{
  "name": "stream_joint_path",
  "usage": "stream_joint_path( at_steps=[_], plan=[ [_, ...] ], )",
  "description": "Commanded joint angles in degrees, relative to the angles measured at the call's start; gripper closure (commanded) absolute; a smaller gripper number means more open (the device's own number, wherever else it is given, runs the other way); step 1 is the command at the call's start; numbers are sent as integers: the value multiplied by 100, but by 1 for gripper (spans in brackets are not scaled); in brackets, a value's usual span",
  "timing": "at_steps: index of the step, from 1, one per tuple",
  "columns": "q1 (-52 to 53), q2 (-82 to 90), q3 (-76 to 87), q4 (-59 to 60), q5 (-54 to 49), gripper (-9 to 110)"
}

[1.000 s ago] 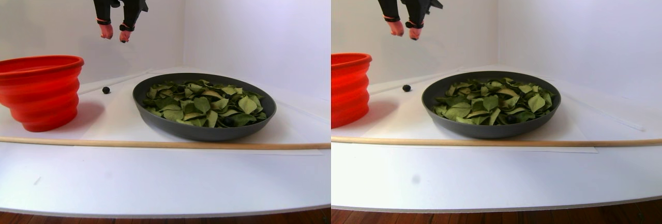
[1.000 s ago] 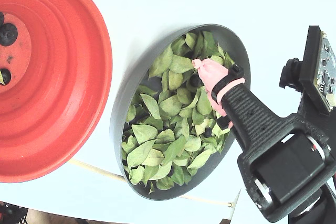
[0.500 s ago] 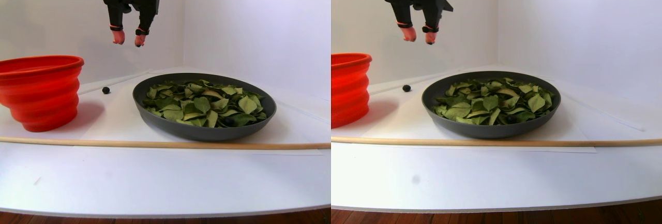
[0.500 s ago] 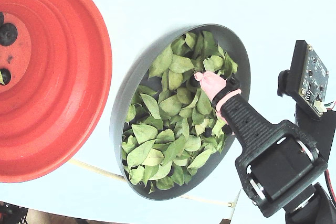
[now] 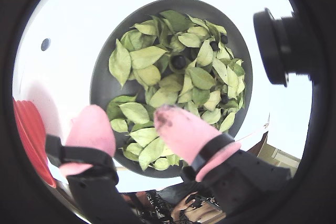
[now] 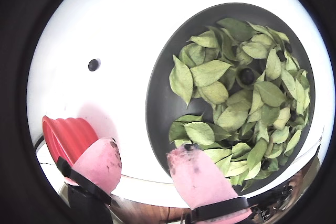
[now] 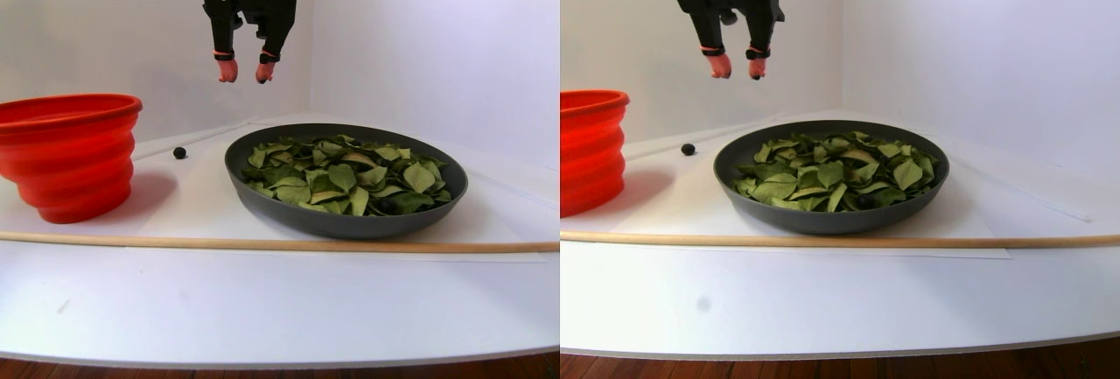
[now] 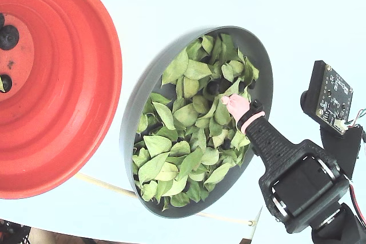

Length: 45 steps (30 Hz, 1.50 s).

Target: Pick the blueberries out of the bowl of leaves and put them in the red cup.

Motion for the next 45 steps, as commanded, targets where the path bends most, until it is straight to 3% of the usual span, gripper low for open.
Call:
stream_joint_path(
  at_steps=[1, 45],
  plan=[
    [176, -9, -290, 18, -202, 84],
    [1116, -1679, -1204, -958, -1125, 85]
  ],
)
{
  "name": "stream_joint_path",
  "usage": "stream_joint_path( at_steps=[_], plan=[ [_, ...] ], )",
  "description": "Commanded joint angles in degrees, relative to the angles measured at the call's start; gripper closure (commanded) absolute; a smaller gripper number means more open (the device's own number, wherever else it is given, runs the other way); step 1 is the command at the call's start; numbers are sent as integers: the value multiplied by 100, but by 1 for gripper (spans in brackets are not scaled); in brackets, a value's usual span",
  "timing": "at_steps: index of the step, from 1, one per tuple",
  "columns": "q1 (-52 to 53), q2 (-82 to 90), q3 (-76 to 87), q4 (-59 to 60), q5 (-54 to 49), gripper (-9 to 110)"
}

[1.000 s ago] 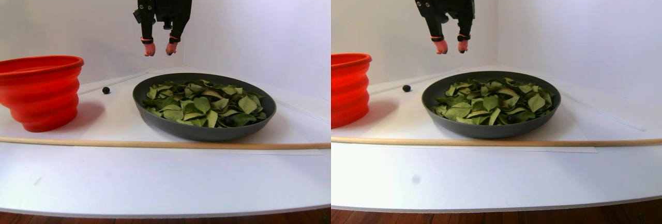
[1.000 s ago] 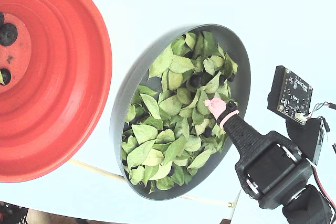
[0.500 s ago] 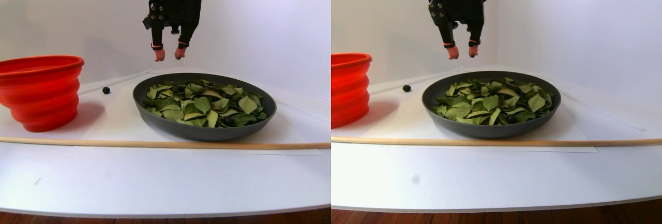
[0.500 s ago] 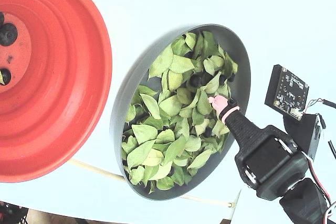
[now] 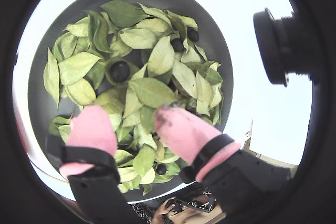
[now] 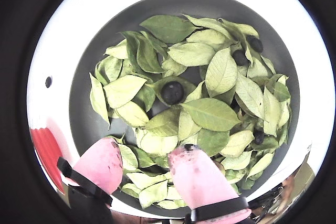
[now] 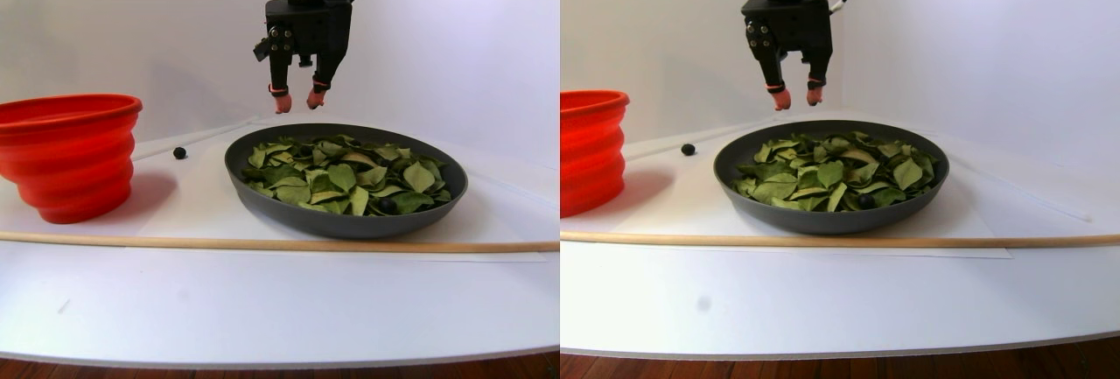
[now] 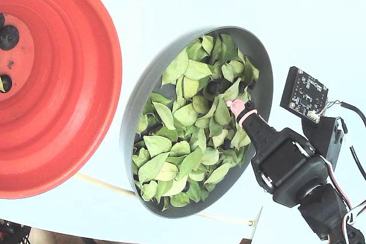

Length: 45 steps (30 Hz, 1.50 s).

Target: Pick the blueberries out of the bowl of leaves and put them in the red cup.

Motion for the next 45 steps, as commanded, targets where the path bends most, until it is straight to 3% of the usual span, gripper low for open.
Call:
stream_joint_path(
  at_steps=[1, 45],
  plan=[
    [105, -18, -378, -141, -35, 85],
    [202, -1749, -1406, -932, -149, 85]
  ],
)
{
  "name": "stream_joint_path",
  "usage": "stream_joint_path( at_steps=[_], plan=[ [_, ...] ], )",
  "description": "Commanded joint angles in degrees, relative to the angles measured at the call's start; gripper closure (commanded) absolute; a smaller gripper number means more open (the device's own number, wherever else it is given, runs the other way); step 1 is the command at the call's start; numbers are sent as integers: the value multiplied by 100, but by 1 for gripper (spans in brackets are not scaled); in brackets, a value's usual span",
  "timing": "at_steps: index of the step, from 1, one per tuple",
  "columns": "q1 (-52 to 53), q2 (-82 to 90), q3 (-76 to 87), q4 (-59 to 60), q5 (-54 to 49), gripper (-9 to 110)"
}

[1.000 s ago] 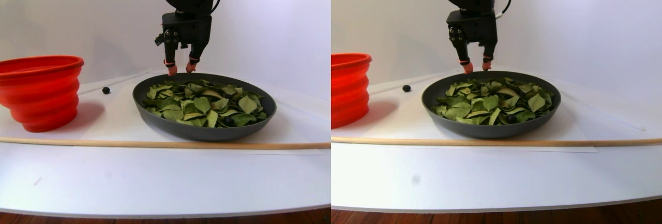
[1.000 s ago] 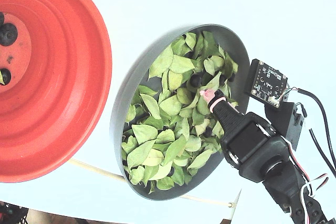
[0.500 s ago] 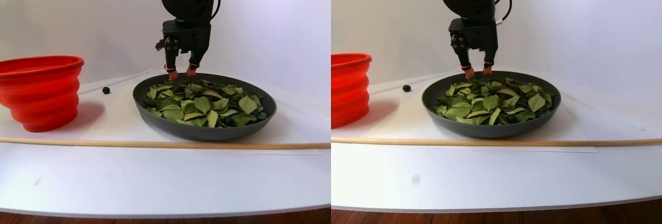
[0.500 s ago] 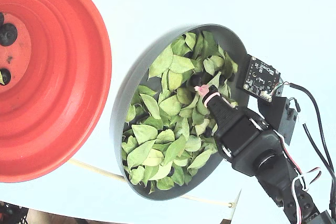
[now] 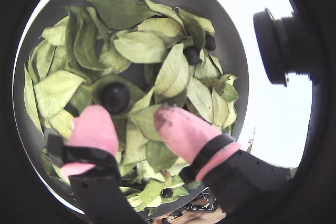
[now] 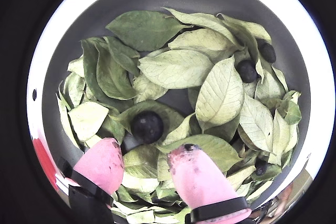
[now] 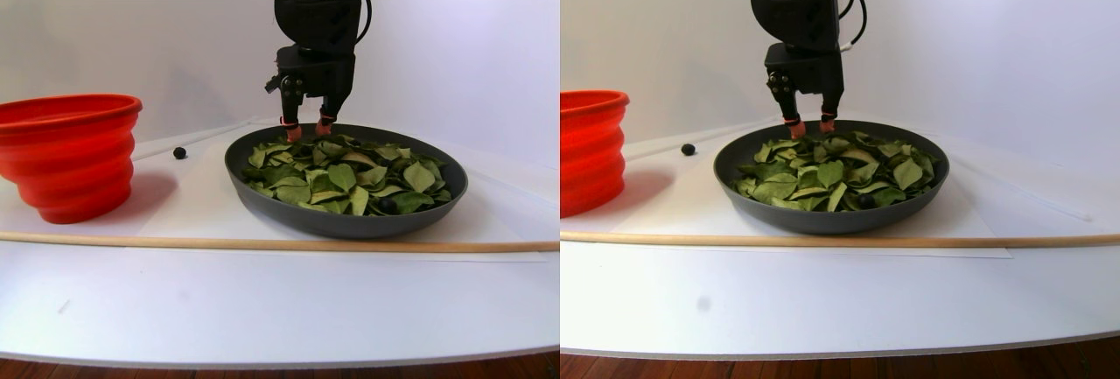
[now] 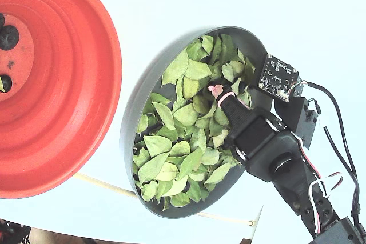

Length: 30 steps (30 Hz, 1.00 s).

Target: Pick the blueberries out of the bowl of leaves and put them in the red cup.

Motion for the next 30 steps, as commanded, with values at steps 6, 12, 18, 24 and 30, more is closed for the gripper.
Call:
stream_joint_path(
  at_steps=[6, 12, 18, 24, 30],
  plan=[
    [70, -141, -475, -193, 26, 85],
    [35, -290, -563, -264, 62, 85],
    [26, -413, -615, -343, 70, 85],
    [26, -536, -659, -431, 88, 85],
    [26, -624, -721, -466, 123, 84]
  ],
)
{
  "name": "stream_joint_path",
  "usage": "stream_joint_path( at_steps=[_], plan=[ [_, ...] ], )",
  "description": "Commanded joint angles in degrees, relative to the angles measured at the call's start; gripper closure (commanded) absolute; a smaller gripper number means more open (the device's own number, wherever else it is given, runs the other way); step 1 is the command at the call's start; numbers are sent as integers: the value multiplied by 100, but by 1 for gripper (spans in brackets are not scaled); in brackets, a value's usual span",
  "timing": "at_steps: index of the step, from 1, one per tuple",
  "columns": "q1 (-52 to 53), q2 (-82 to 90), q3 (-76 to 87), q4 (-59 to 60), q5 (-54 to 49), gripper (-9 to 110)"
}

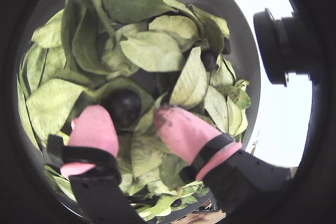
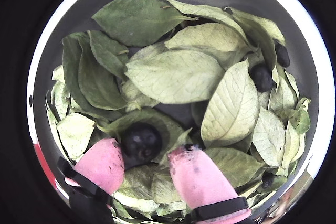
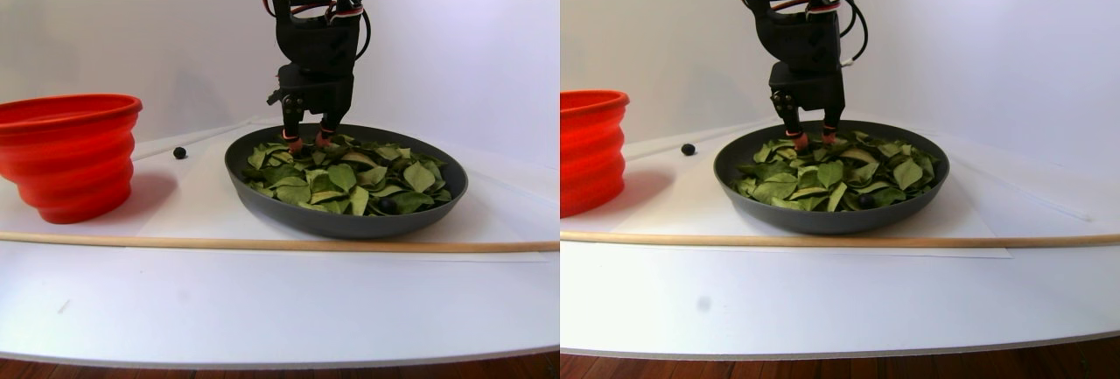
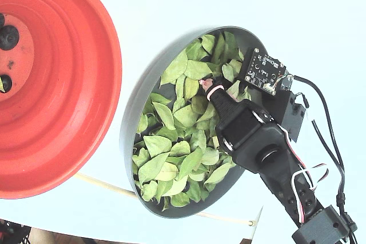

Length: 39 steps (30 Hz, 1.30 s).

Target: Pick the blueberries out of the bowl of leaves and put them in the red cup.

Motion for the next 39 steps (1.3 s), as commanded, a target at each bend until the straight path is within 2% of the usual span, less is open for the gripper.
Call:
stream_joint_path(
  at_steps=[1, 28, 39],
  plan=[
    [18, 105, -272, -97, 70, 84],
    [35, -88, -308, -246, 88, 86],
    [35, -53, -281, -255, 88, 90]
  ],
)
